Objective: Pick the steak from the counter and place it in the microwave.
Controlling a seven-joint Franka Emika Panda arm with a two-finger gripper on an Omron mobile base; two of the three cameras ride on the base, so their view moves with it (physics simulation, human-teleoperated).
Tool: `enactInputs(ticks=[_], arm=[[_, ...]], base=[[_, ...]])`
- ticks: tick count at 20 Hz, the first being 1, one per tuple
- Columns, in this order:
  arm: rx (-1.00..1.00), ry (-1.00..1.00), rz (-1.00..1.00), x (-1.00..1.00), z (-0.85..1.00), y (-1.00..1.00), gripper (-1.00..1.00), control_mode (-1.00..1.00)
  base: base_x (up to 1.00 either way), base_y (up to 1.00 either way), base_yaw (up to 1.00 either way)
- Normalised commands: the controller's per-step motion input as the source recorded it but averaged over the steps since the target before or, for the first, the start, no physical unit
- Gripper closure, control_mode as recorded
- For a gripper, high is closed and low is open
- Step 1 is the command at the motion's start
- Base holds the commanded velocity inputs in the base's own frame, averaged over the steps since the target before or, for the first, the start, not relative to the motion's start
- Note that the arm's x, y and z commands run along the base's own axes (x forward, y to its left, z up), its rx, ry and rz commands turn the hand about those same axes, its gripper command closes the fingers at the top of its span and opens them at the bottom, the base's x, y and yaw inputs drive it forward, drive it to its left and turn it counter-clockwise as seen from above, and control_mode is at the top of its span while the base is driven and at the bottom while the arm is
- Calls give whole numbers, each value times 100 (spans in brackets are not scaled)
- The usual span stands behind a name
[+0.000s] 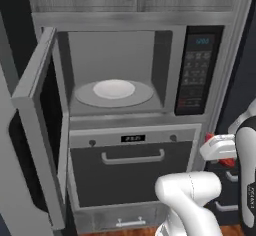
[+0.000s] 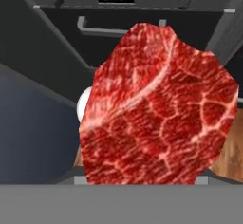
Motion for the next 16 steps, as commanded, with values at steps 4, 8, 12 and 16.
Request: enactInputs(ticks=[4,8,12,16], arm=[[0,0,0,0,0,0,100,100],[0,0,0,0,0,0,100,100],[0,0,0,0,0,0,100,100],[0,0,0,0,0,0,100,100]], base=[[37,100,-8],[32,33,-5],[29,-12,0],[8,-14,0]])
